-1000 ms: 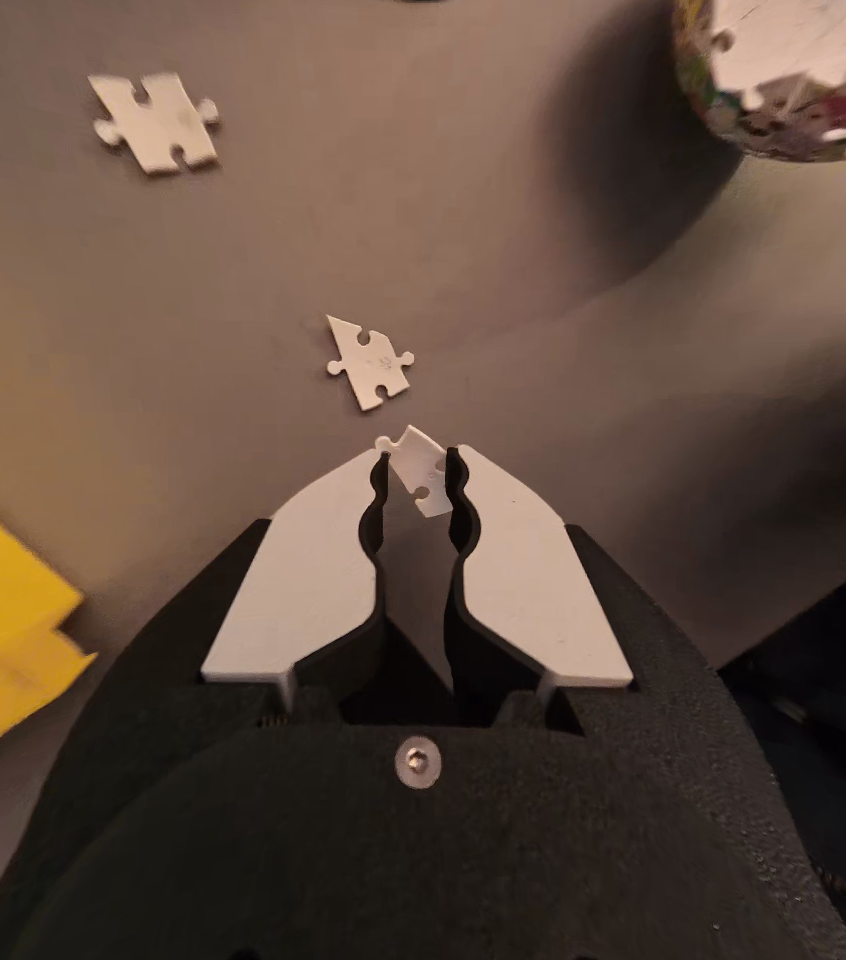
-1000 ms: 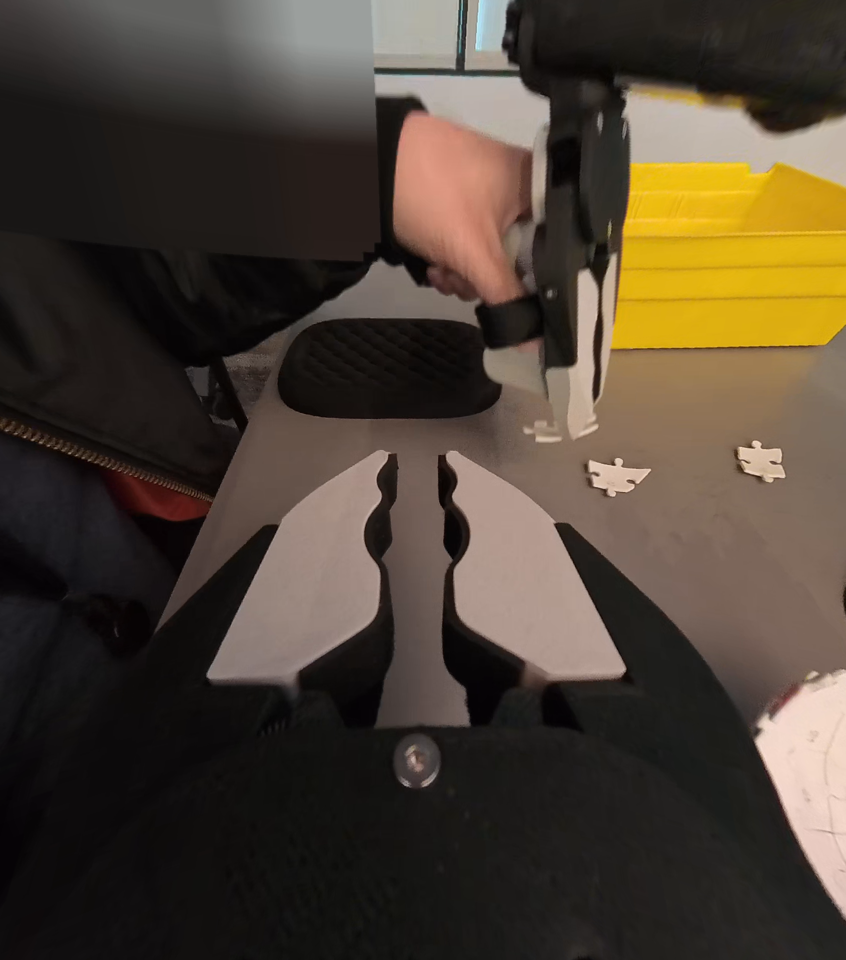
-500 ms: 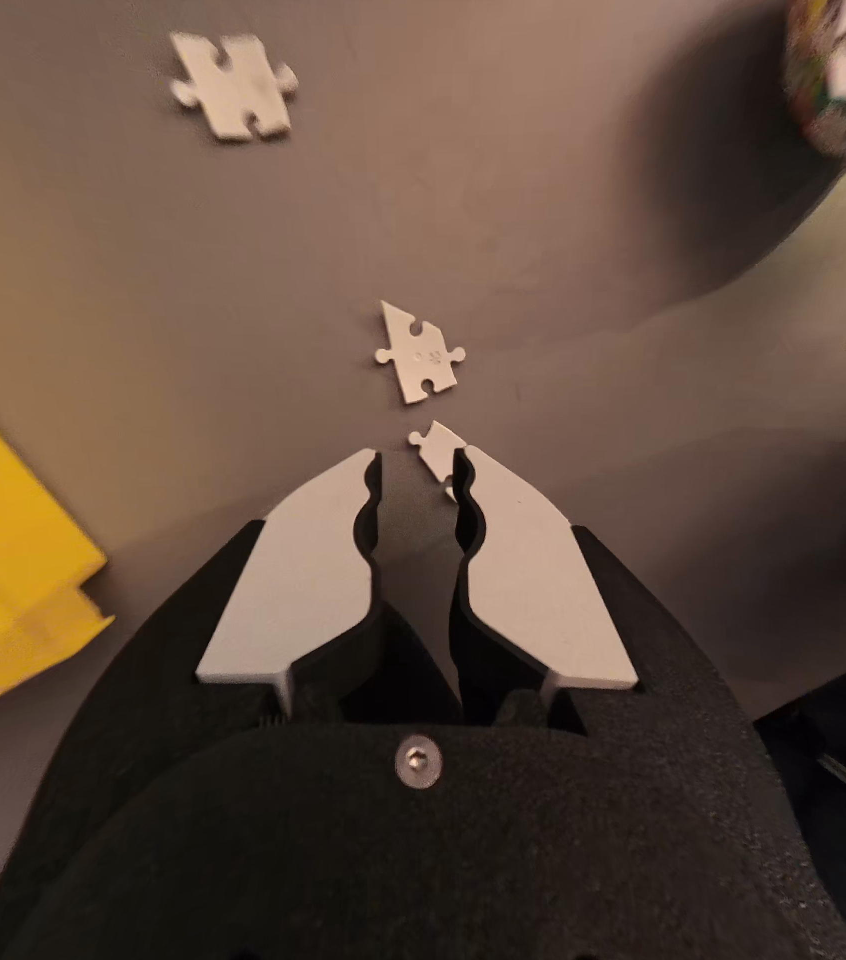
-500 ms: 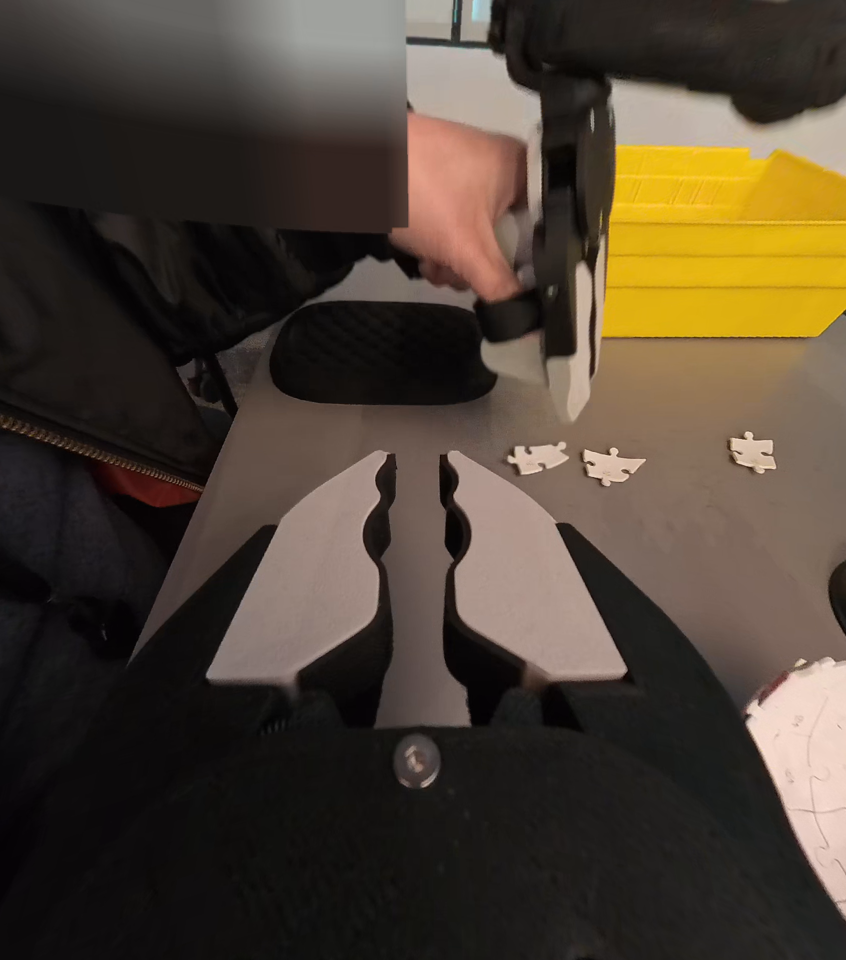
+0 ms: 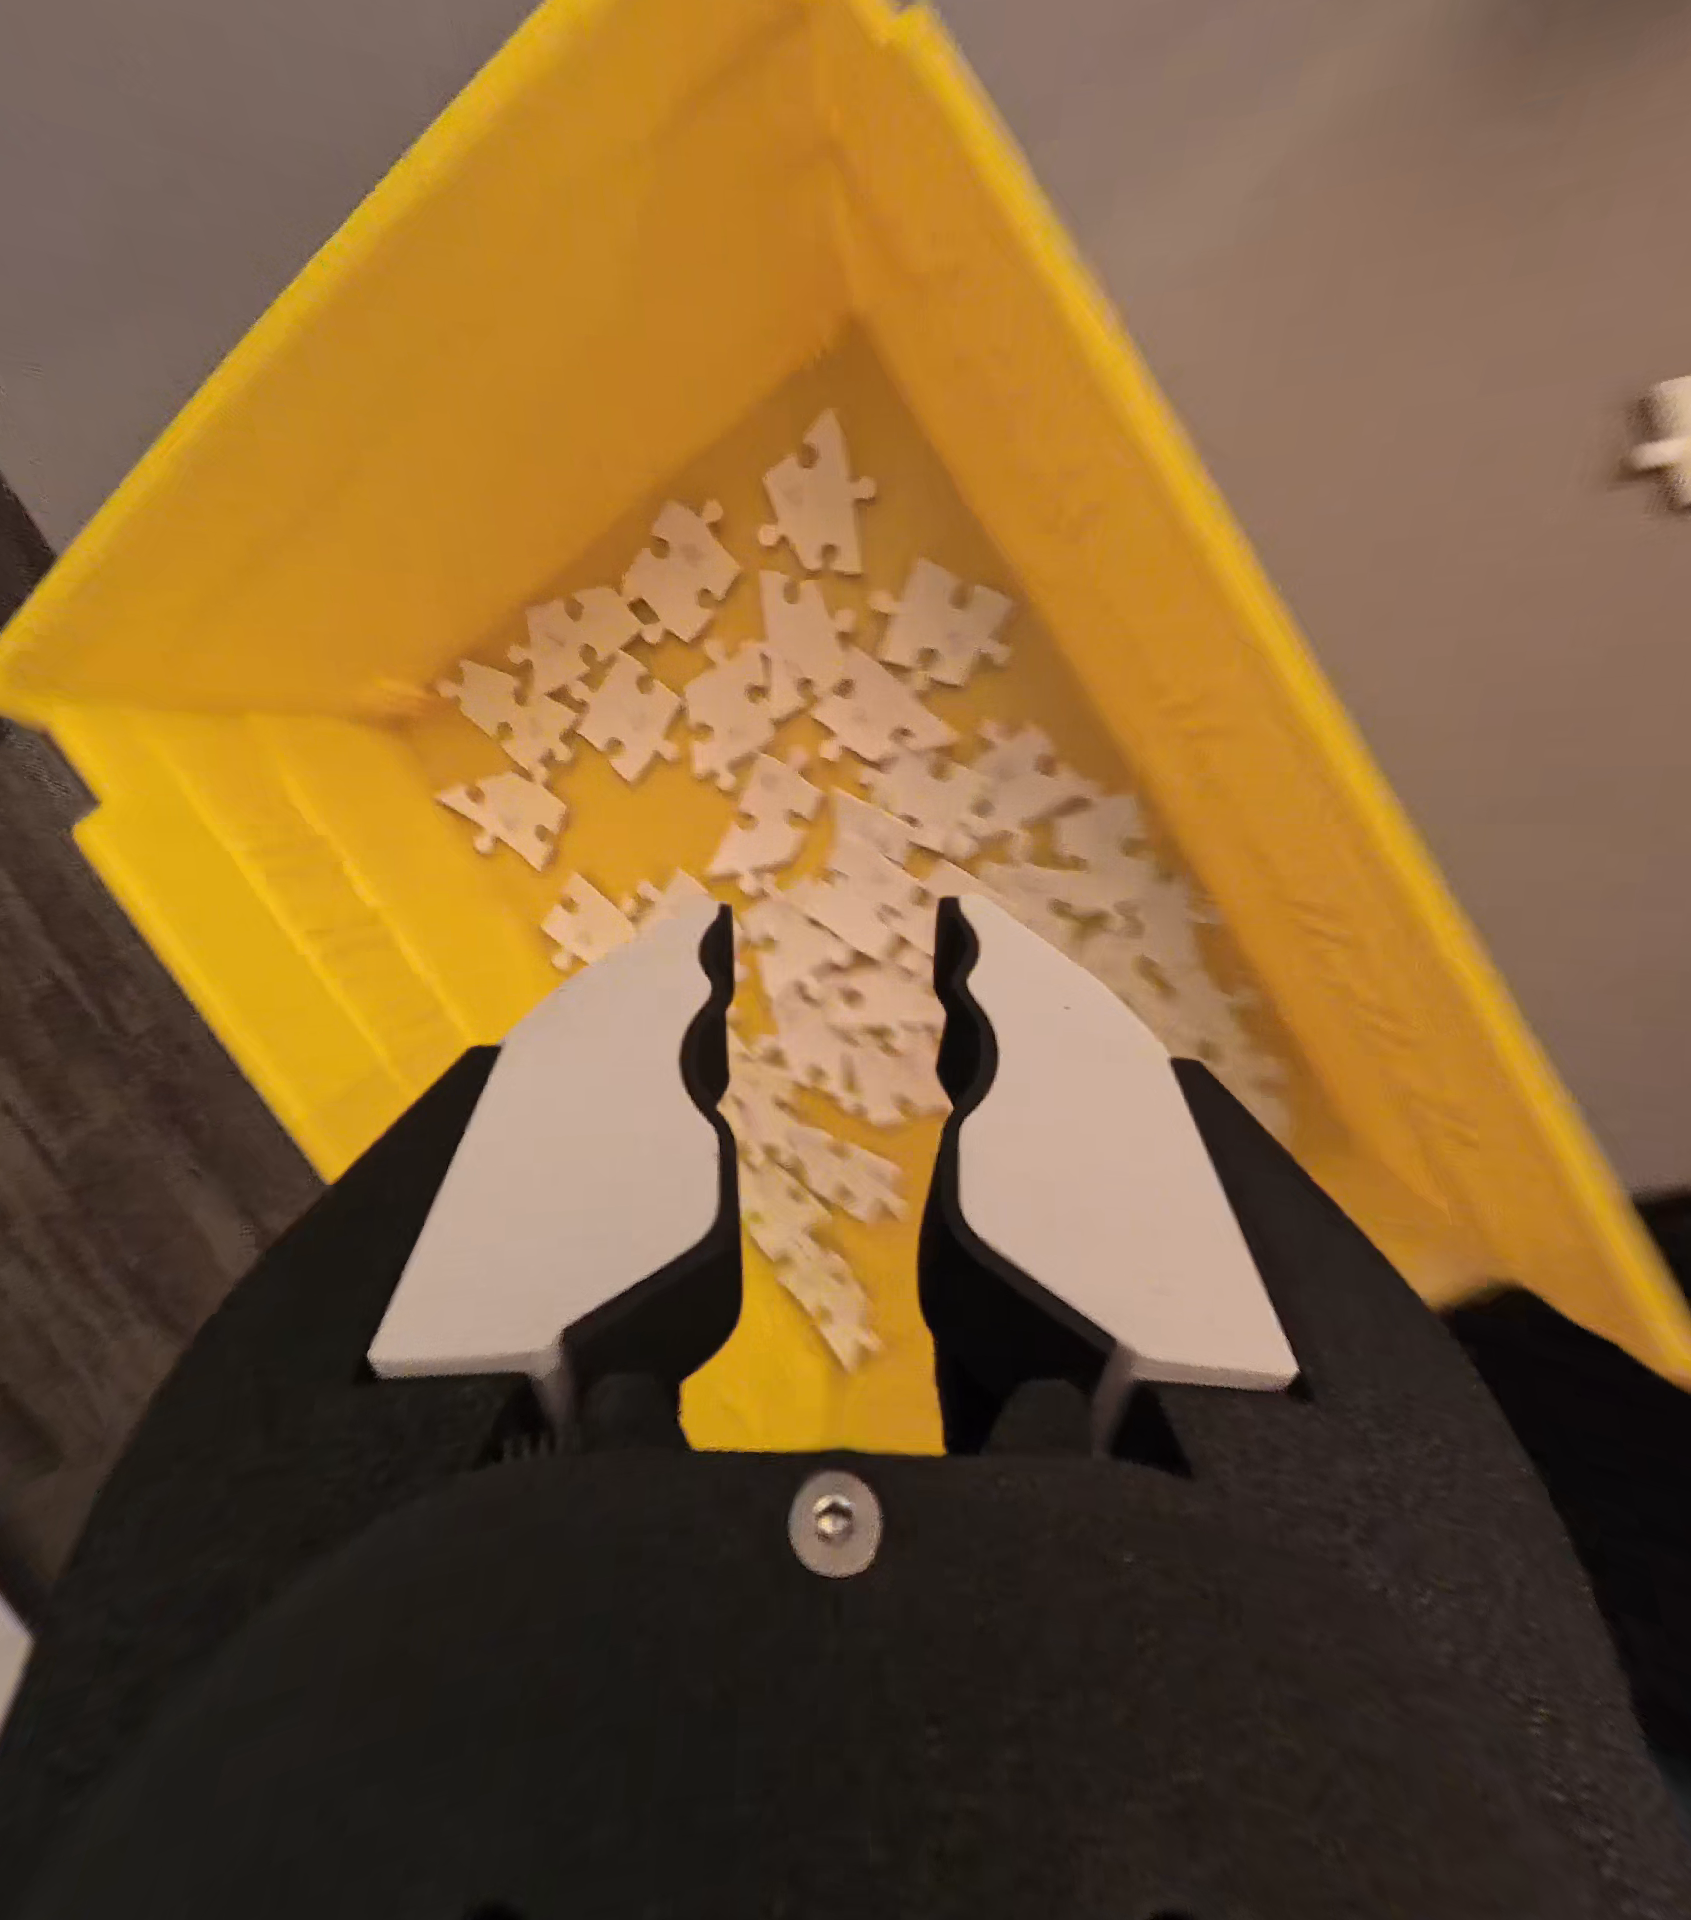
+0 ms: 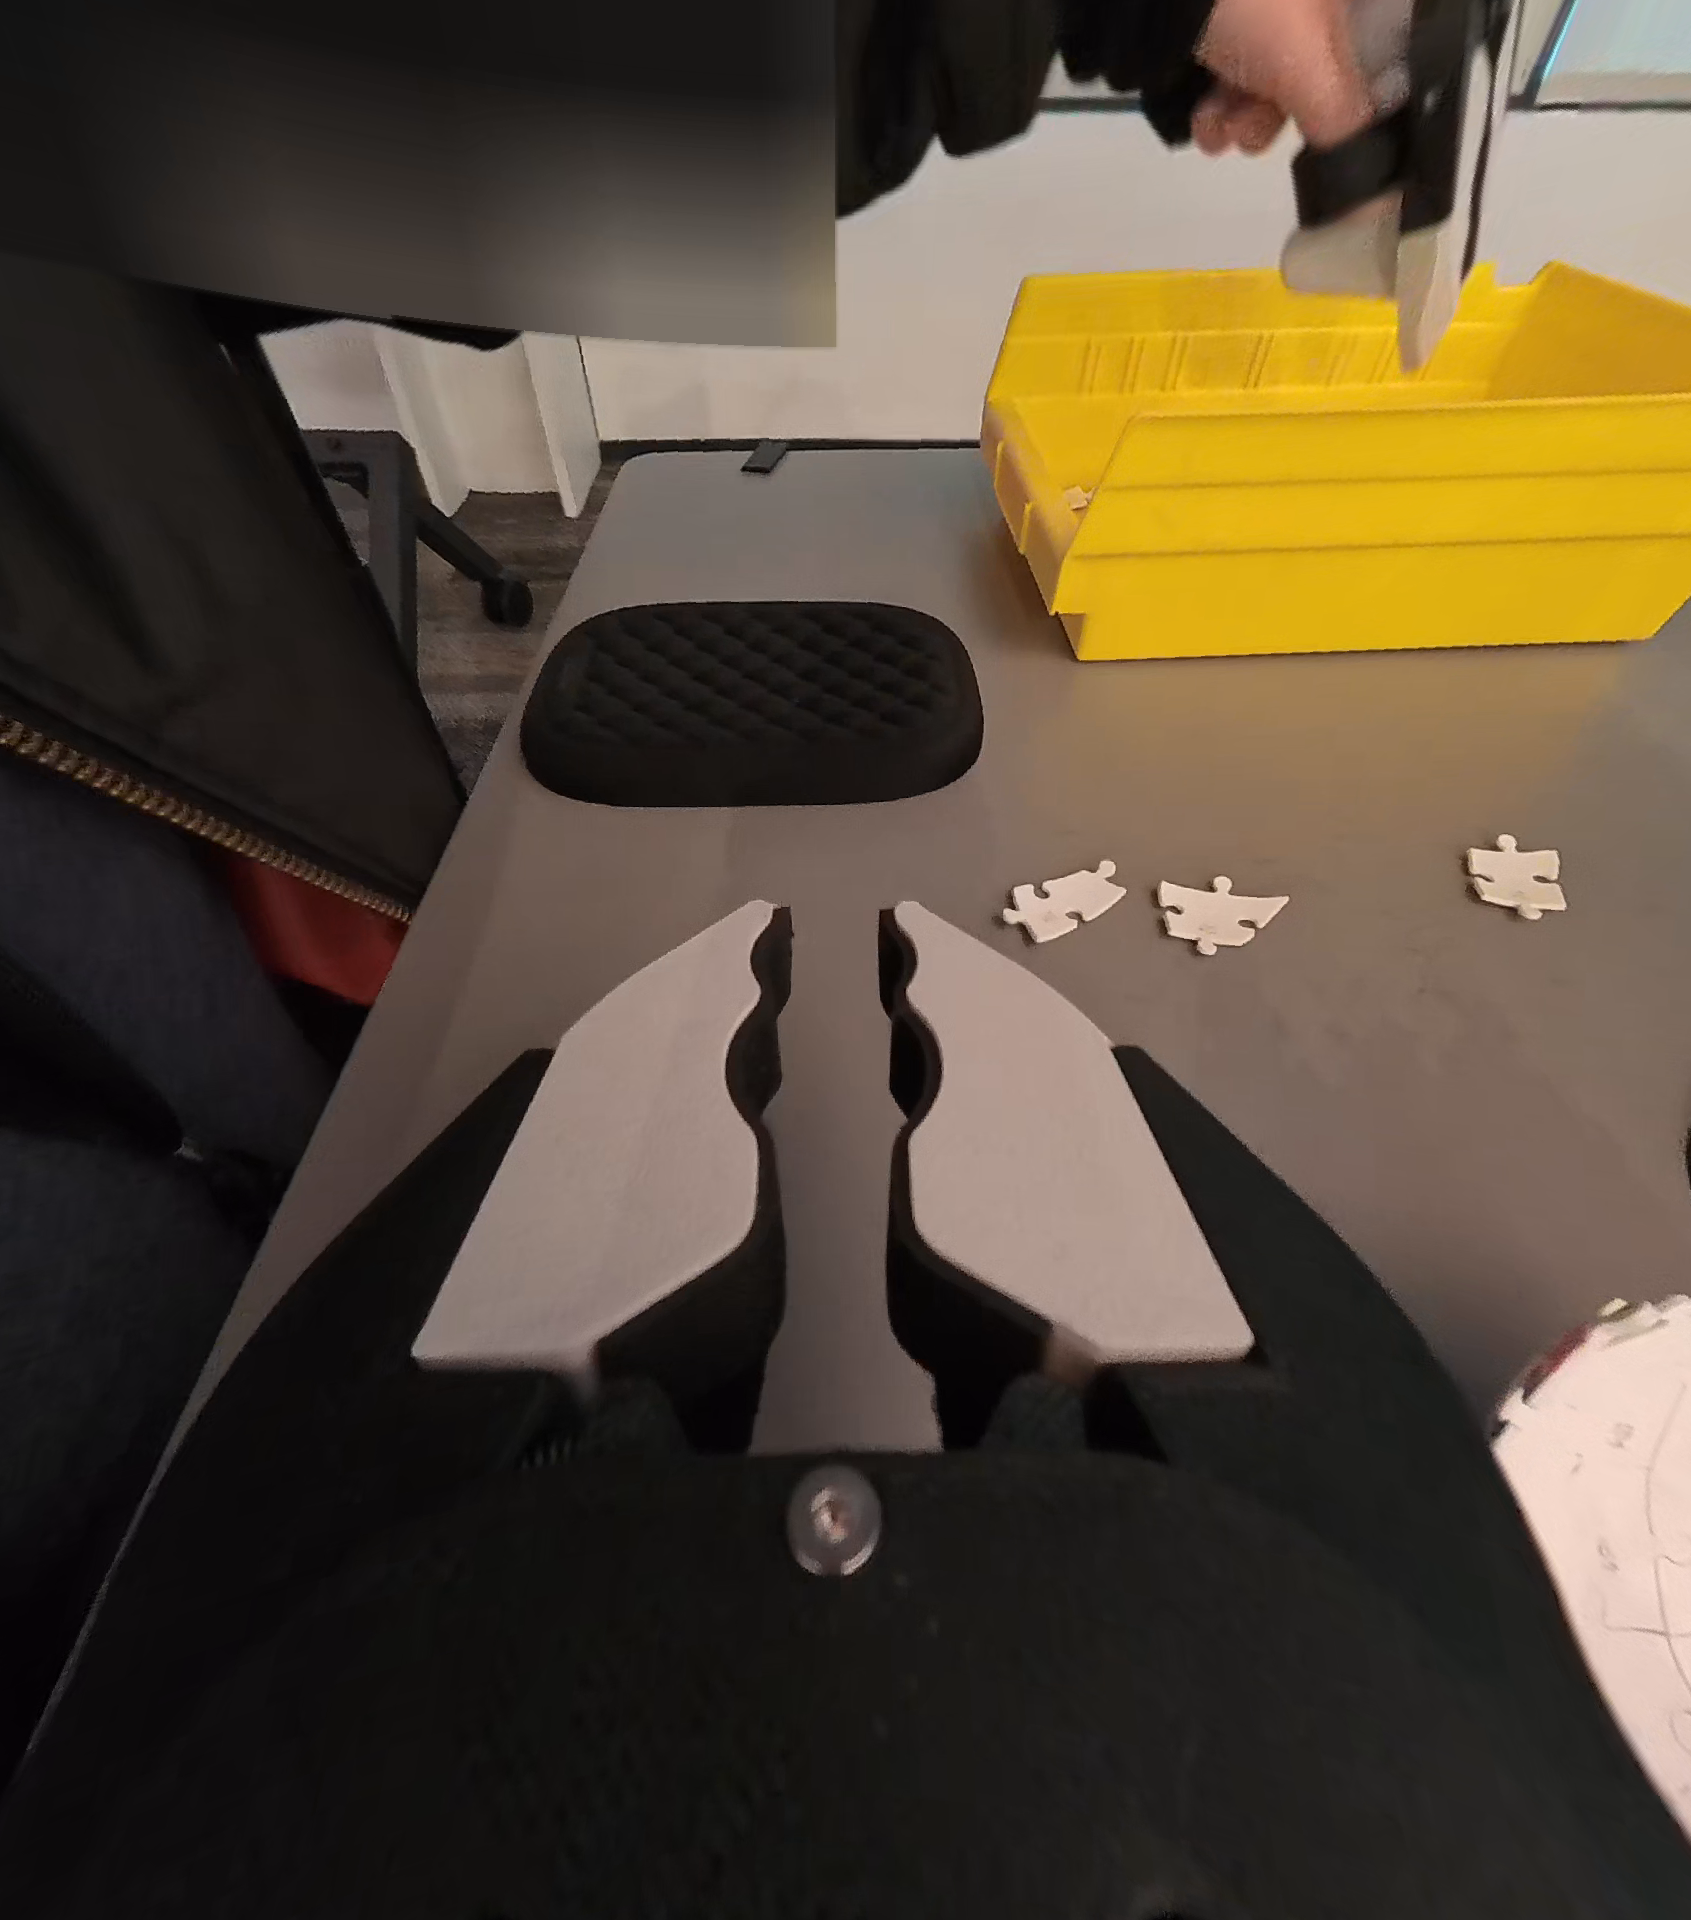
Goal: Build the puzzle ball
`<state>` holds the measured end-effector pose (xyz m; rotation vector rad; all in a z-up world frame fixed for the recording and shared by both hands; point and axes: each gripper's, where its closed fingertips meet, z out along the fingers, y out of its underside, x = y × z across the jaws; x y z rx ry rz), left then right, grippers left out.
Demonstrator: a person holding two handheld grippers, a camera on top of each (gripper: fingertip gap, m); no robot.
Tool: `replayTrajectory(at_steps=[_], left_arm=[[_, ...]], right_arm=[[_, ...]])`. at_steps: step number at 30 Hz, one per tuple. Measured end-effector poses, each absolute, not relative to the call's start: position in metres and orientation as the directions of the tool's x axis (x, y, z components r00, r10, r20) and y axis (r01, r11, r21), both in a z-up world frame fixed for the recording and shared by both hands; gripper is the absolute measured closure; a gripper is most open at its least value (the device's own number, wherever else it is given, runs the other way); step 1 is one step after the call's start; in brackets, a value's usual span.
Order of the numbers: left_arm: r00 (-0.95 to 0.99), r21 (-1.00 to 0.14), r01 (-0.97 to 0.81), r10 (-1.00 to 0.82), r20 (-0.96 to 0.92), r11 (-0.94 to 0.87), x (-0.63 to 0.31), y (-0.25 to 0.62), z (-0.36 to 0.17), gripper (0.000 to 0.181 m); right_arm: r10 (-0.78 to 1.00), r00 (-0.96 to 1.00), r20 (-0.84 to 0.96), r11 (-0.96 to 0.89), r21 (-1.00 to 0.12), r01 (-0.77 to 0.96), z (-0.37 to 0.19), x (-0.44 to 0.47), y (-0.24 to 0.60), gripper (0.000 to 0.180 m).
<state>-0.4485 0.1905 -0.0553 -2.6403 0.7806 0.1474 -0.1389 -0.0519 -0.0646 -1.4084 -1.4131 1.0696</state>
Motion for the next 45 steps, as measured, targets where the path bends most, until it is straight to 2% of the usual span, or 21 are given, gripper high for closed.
replayTrajectory(at_steps=[3,6,12,17,32,35,42,45], left_arm=[[0.881,-0.305,-0.473,-0.451,-0.145,-0.827,-0.468,0.218,-0.092,0.144],[0.918,-0.322,-0.39,-0.39,-0.069,-0.863,-0.479,0.237,-0.106,0.146],[0.869,-0.237,-0.487,-0.492,-0.043,-0.841,-0.486,0.238,-0.129,0.144],[0.88,-0.285,-0.436,-0.471,0.064,-0.854,-0.472,0.243,-0.136,0.145],[0.826,-0.213,-0.56,-0.561,-0.06,-0.801,-0.479,0.246,-0.148,0.143],[0.805,-0.207,-0.591,-0.588,-0.082,-0.78,-0.474,0.243,-0.148,0.153],[0.792,-0.21,-0.61,-0.598,-0.123,-0.764,-0.475,0.242,-0.147,0.155],[0.811,-0.245,-0.584,-0.568,-0.138,-0.774,-0.481,0.243,-0.138,0.155]], right_arm=[[1.0,0.006,-0.018,-0.019,-0.964,0.265,-0.067,-0.138,-0.047,0.163],[0.999,0.016,-0.047,-0.049,-0.965,0.256,-0.068,-0.135,-0.041,0.163],[0.998,0.022,-0.063,-0.066,-0.965,0.254,-0.071,-0.134,-0.037,0.163],[0.997,0.022,-0.069,-0.073,-0.964,0.256,-0.073,-0.134,-0.036,0.163],[0.995,0.02,-0.094,-0.096,-0.957,0.275,-0.08,-0.135,-0.034,0.163],[0.995,0.021,-0.094,-0.096,-0.956,0.277,-0.081,-0.135,-0.034,0.163],[0.996,0.022,-0.09,-0.093,-0.957,0.277,-0.08,-0.135,-0.034,0.163],[0.996,0.021,-0.092,-0.094,-0.957,0.276,-0.08,-0.135,-0.034,0.163]])
